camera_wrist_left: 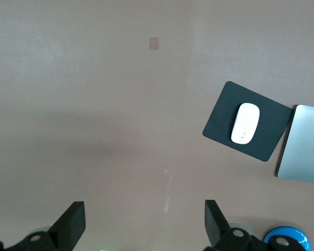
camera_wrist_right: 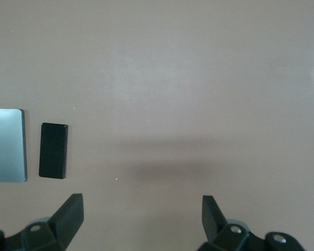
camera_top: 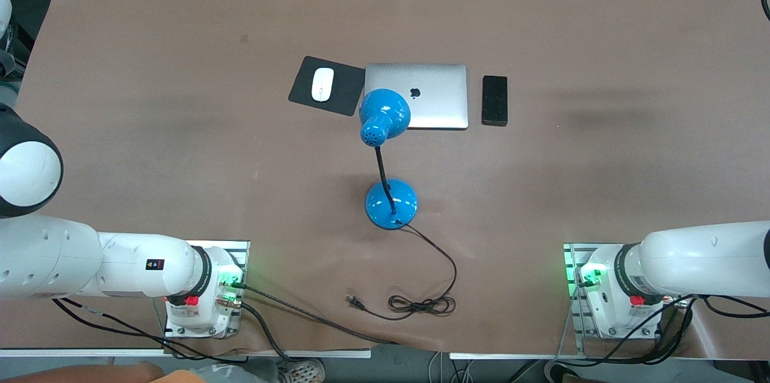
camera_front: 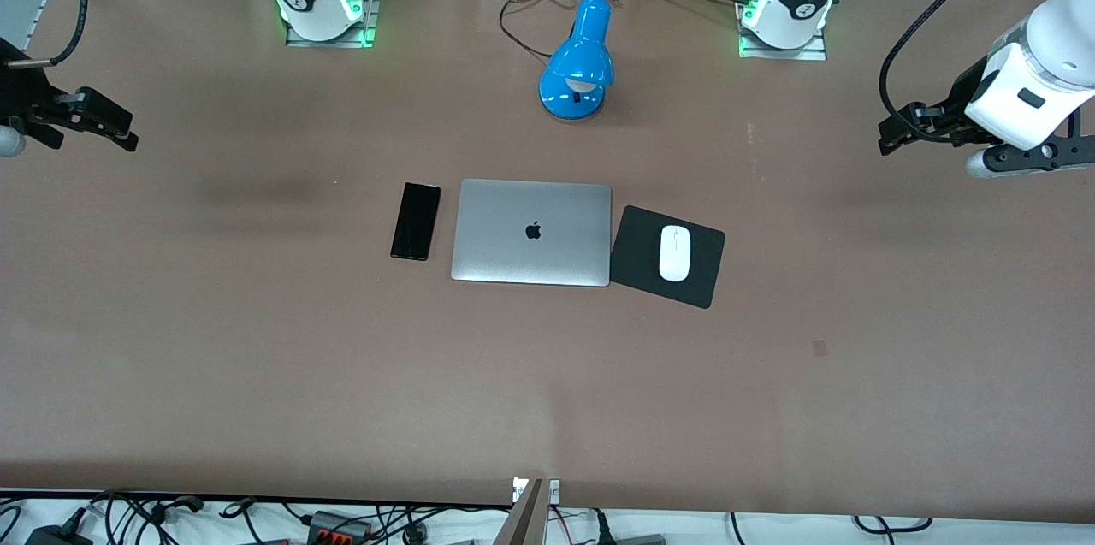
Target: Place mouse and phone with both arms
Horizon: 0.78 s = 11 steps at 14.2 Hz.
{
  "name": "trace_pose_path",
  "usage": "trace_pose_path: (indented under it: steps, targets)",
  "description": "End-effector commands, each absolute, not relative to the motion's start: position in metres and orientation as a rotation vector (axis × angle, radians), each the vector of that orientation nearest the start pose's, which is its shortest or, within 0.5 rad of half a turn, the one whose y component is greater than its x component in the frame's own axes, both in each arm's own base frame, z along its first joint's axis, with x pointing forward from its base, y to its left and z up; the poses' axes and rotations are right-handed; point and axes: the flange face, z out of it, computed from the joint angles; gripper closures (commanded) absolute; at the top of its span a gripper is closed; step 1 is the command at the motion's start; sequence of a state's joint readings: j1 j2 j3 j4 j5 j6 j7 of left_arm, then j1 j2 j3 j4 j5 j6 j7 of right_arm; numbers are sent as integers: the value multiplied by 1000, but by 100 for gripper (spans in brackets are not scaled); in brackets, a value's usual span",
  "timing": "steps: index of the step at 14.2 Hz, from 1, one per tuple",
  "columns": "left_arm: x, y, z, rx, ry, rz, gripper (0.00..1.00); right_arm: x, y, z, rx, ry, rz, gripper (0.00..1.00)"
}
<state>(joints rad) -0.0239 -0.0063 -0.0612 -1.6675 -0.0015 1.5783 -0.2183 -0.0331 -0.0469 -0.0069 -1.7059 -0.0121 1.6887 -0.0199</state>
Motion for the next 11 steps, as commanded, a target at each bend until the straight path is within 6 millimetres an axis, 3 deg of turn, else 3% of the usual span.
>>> trace_pose_path:
  steps: [1,11]
  targets:
    - [545,-44,586,-3138,-177,113,0,543,-20,596,-3138,1,-34,0]
    - [544,-50,586,-3163,-132,120,0,541,-20,601,-3141,-5,-48,0]
